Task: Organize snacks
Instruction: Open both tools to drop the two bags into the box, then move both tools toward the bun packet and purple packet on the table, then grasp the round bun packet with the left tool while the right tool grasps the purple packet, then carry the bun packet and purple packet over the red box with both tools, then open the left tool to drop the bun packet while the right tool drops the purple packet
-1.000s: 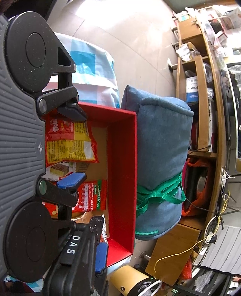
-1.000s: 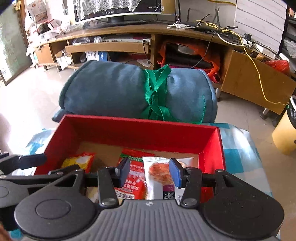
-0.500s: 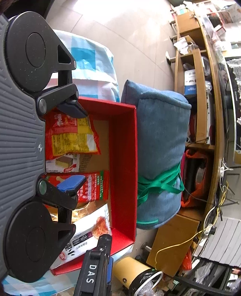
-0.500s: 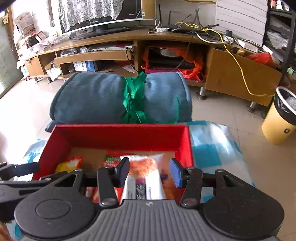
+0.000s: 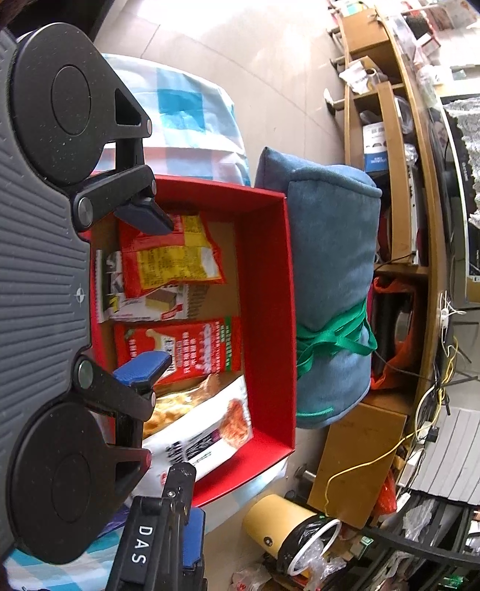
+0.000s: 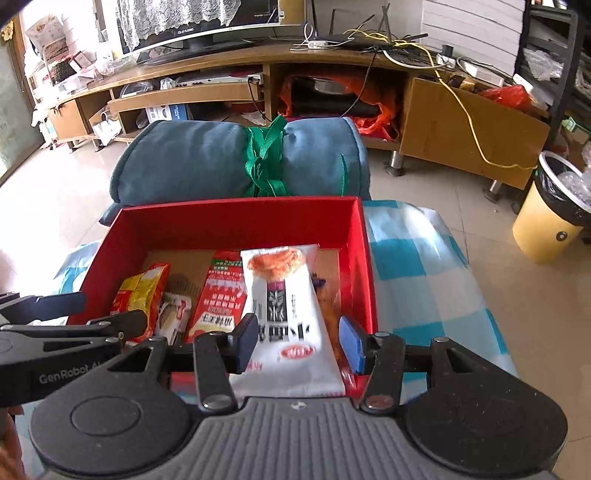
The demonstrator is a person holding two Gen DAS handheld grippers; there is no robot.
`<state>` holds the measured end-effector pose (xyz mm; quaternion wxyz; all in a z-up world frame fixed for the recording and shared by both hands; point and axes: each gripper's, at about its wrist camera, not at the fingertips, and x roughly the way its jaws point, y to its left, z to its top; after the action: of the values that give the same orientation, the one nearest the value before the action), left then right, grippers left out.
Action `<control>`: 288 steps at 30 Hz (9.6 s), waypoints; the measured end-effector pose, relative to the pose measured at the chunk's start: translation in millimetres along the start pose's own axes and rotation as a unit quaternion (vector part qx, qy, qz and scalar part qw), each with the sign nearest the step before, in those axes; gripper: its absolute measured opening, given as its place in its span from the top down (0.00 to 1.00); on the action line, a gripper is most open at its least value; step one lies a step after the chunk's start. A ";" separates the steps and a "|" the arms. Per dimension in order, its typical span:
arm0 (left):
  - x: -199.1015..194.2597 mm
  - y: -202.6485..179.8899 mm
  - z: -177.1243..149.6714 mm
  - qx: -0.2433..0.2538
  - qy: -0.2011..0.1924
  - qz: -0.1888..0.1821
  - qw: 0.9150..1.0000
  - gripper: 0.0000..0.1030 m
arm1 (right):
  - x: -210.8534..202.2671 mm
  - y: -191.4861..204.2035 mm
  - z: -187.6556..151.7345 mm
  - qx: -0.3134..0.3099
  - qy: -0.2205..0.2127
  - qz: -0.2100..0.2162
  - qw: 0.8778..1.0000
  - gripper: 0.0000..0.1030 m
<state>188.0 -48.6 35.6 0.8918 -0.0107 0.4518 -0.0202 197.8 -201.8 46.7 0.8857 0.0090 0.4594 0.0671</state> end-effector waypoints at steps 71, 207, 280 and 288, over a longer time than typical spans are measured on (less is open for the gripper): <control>20.4 -48.5 -82.8 0.065 0.121 -0.060 0.989 0.16 | 59.2 -54.5 -57.3 -0.105 0.180 0.041 0.977 0.06; 28.9 6.0 26.7 -0.037 0.040 -0.011 0.998 0.35 | 35.0 7.1 45.8 -0.011 0.025 0.081 0.996 0.32; -1.4 7.2 5.8 -0.026 0.011 -0.009 1.000 0.17 | -5.7 20.4 23.9 0.003 0.005 0.091 0.996 0.23; -7.8 2.8 -5.0 -0.019 0.011 -0.008 1.000 0.17 | -15.6 12.4 9.2 0.014 0.008 0.086 0.996 0.23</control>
<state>179.4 -45.4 38.8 0.8865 -0.0309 0.4614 -0.0191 195.1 -191.1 65.6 0.8728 0.0602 0.4648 0.1364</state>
